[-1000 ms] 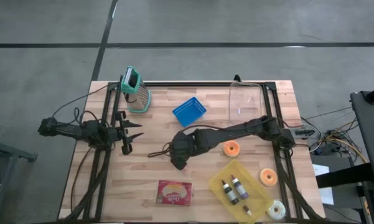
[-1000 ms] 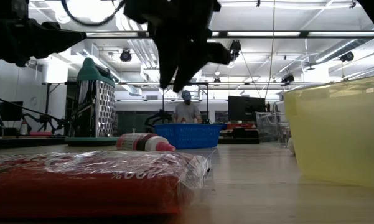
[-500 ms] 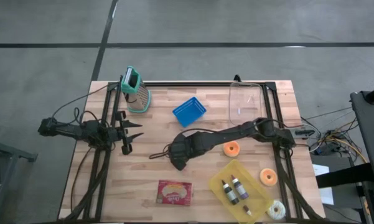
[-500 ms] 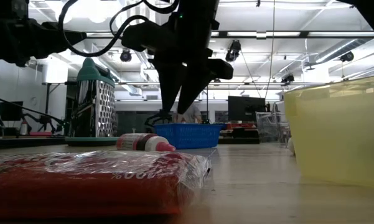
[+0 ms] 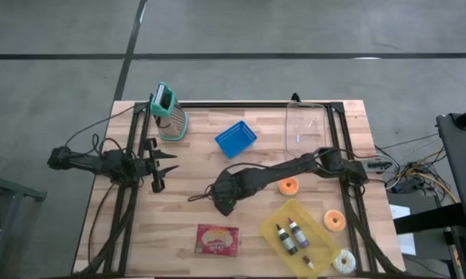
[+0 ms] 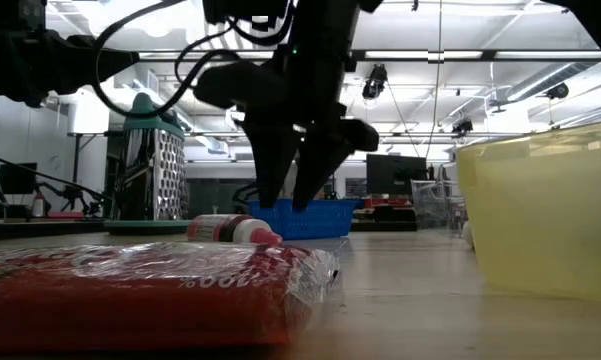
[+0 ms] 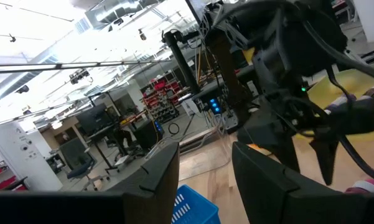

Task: Pick & Place Food Item
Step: Put the small blue food coloring into the yellow bin

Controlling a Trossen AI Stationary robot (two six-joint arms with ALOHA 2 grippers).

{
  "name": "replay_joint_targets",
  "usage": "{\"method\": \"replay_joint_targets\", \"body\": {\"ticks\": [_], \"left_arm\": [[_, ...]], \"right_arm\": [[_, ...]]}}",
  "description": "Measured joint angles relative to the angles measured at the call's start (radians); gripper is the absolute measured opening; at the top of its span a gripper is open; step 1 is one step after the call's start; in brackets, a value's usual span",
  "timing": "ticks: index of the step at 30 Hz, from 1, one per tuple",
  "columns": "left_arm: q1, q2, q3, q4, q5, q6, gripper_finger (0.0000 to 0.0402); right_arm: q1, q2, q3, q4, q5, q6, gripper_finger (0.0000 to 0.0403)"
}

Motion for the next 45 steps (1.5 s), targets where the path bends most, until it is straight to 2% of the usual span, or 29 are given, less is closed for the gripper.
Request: {"method": "replay_joint_targets", "body": {"ticks": [27, 45], "left_arm": [[0.0, 0.0, 0.0, 0.0, 0.0, 0.0, 0.0152], [0.0, 0.0, 0.0, 0.0, 0.0, 0.0, 0.0152]], "right_arm": [[0.0, -0.001, -0.106, 0.192, -0.085, -0.003, 0.0199], [-0.001, -0.001, -0.146, 0.239, -0.117, 0.007, 0.0199]]}}
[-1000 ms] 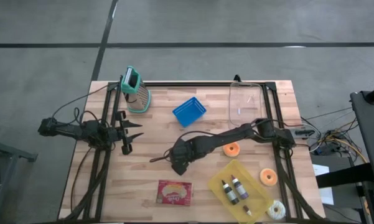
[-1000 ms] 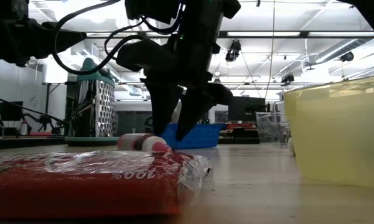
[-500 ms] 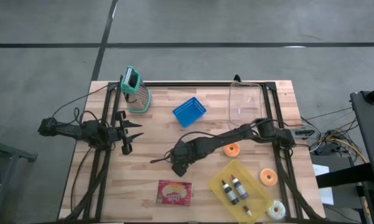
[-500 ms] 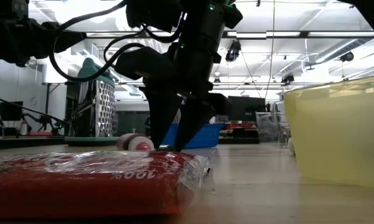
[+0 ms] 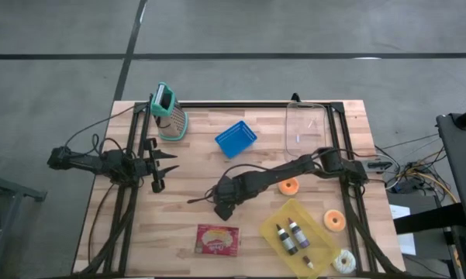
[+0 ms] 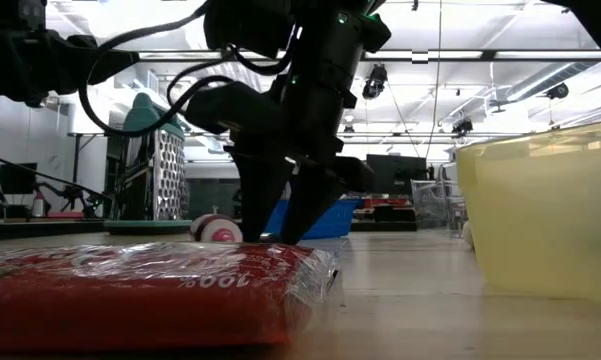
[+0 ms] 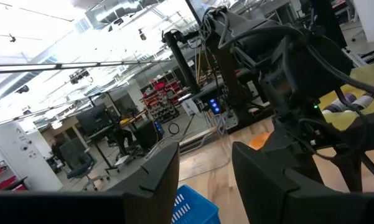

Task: Pick & Place Food Item
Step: Put the small blue food coloring into the yellow bin

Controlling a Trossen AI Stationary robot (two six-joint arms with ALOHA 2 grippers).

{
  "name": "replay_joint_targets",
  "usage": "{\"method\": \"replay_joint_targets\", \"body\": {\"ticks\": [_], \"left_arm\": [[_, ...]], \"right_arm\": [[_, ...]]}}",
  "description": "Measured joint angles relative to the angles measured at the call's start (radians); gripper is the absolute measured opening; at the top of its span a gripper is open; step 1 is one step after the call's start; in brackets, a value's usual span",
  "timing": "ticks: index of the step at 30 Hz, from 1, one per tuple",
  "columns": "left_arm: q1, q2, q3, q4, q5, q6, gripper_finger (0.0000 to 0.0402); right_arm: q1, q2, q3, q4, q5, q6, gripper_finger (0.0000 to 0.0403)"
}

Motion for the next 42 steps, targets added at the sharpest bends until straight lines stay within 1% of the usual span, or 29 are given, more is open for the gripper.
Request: {"method": "replay_joint_targets", "body": {"ticks": [8, 17, 20, 29, 35, 38, 42], "left_arm": [[0.0, 0.0, 0.0, 0.0, 0.0, 0.0, 0.0152], [0.0, 0.0, 0.0, 0.0, 0.0, 0.0, 0.0152], [0.0, 0.0, 0.0, 0.0, 0.0, 0.0, 0.0152], [0.0, 0.0, 0.0, 0.0, 0.0, 0.0, 0.0152], [0.0, 0.0, 0.0, 0.0, 0.0, 0.0, 0.0152], [0.0, 0.0, 0.0, 0.0, 0.0, 0.0, 0.0152], [0.0, 0.0, 0.0, 0.0, 0.0, 0.0, 0.0152]], "right_arm": [[-0.005, 0.018, 0.0, 0.006, -0.028, 0.001, 0.0199], [-0.005, 0.02, 0.0, 0.006, -0.027, 0.0, 0.0196], [-0.005, 0.021, 0.0, 0.004, -0.025, 0.001, 0.0183], [-0.009, 0.022, -0.001, -0.001, -0.022, -0.005, 0.0124], [-0.009, 0.023, -0.001, 0.005, -0.021, -0.009, 0.0092], [-0.009, 0.023, -0.001, 0.009, -0.021, -0.011, 0.008], [-0.009, 0.023, -0.001, 0.011, -0.021, -0.011, 0.0074]]}}
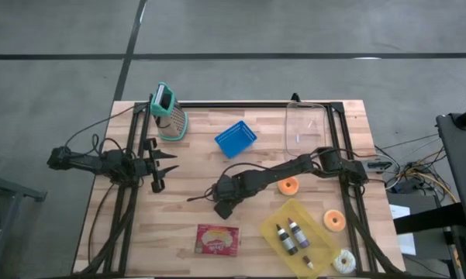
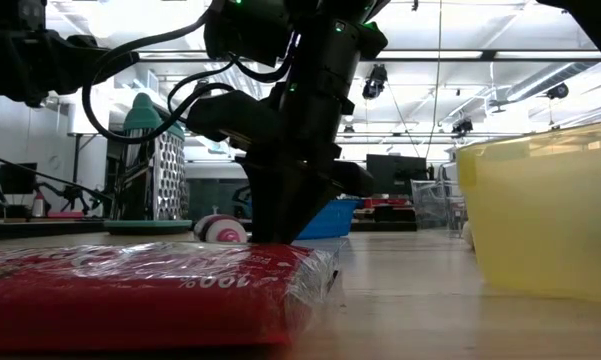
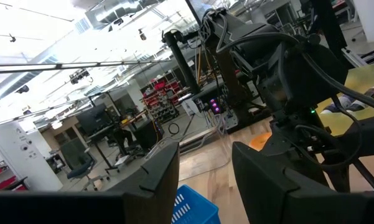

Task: Pick & Place Food Item
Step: Put the small blue food coloring into the yellow bin

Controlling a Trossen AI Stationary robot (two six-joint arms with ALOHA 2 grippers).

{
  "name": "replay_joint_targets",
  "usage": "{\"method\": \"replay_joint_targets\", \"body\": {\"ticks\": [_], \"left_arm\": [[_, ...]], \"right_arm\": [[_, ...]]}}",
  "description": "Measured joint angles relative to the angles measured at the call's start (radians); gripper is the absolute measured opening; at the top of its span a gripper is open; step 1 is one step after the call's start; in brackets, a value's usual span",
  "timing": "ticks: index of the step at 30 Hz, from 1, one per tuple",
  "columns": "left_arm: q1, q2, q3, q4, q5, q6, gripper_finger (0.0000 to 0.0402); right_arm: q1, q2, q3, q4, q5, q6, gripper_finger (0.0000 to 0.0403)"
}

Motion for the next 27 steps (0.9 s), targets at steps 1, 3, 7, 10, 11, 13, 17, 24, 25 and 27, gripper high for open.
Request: {"method": "replay_joint_targets", "body": {"ticks": [1, 3, 7, 10, 11, 13, 17, 24, 25, 27], "left_arm": [[0.0, 0.0, 0.0, 0.0, 0.0, 0.0, 0.0152], [0.0, 0.0, 0.0, 0.0, 0.0, 0.0, 0.0152], [0.0, 0.0, 0.0, 0.0, 0.0, 0.0, 0.0152], [0.0, 0.0, 0.0, 0.0, 0.0, 0.0, 0.0152], [0.0, 0.0, 0.0, 0.0, 0.0, 0.0, 0.0152], [0.0, 0.0, 0.0, 0.0, 0.0, 0.0, 0.0152], [0.0, 0.0, 0.0, 0.0, 0.0, 0.0, 0.0152], [0.0, 0.0, 0.0, 0.0, 0.0, 0.0, 0.0152], [0.0, 0.0, 0.0, 0.0, 0.0, 0.0, 0.0152], [0.0, 0.0, 0.0, 0.0, 0.0, 0.0, 0.0152]], "right_arm": [[0.0, 0.0, 0.0, 0.0, 0.0, 0.0, 0.0074], [0.0, 0.0, 0.0, 0.001, 0.0, 0.0, 0.0076], [0.0, 0.0, 0.0, 0.001, 0.0, 0.0, 0.0076], [0.0, 0.0, 0.0, 0.001, 0.0, 0.0, 0.0075], [0.0, 0.0, 0.0, 0.001, 0.0, 0.0, 0.0075], [0.0, 0.0, 0.0, 0.001, 0.004, 0.0, 0.0075], [0.001, -0.002, 0.0, 0.0, 0.022, -0.015, 0.0076], [0.001, -0.011, 0.0, -0.004, 0.022, -0.024, 0.0075], [0.001, -0.012, 0.0, -0.005, 0.022, -0.025, 0.0075], [0.001, -0.017, -0.001, -0.007, 0.023, -0.026, 0.0074]]}}
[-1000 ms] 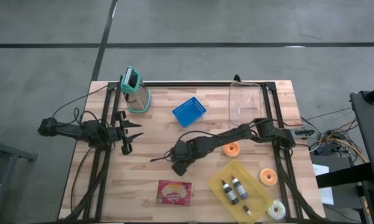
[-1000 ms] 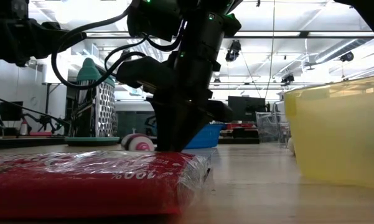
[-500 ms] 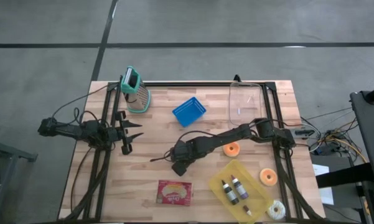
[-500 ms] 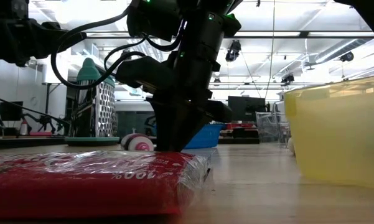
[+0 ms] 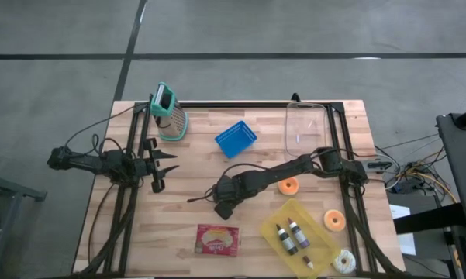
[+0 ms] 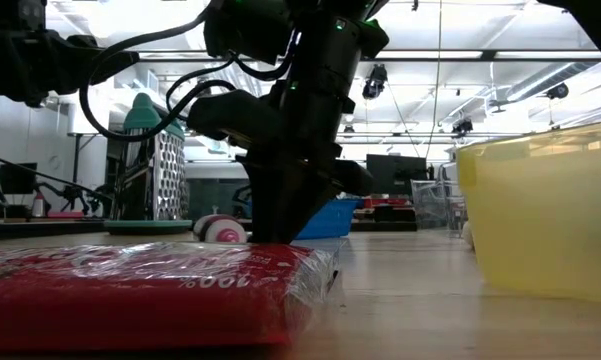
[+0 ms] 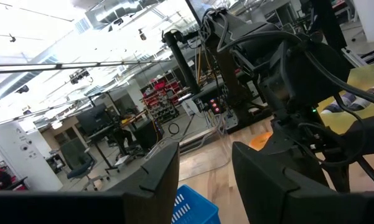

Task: Pick & Place Food Item
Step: Put the small blue food coloring into the yellow bin

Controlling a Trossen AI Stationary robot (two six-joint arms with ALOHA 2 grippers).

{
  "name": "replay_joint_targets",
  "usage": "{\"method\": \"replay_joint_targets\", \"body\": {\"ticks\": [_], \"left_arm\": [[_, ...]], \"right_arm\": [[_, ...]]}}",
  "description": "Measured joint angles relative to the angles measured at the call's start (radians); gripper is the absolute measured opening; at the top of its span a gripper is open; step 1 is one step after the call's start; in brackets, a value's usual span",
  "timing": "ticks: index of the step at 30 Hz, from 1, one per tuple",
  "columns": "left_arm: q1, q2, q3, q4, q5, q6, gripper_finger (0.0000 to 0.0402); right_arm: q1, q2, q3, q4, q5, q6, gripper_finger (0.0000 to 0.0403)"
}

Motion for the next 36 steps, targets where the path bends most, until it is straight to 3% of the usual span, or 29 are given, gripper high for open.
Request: {"method": "replay_joint_targets", "body": {"ticks": [11, 22, 32, 36], "left_arm": [[0.0, 0.0, 0.0, 0.0, 0.0, 0.0, 0.0152], [0.0, -0.001, 0.0, 0.0, 0.0, 0.0, 0.0152], [0.0, 0.0, 0.0, 0.0, 0.0, 0.0, 0.0152], [0.0, 0.0, 0.0, 0.0, 0.0, 0.0, 0.0152]], "right_arm": [[0.0, -0.089, 0.0, -0.026, 0.084, -0.009, 0.0074], [0.009, -0.195, 0.001, -0.12, 0.091, -0.018, 0.0075], [0.062, -0.299, 0.001, -0.173, 0.152, -0.012, 0.0079], [0.097, -0.334, 0.001, -0.196, 0.173, 0.061, 0.0075]]}}
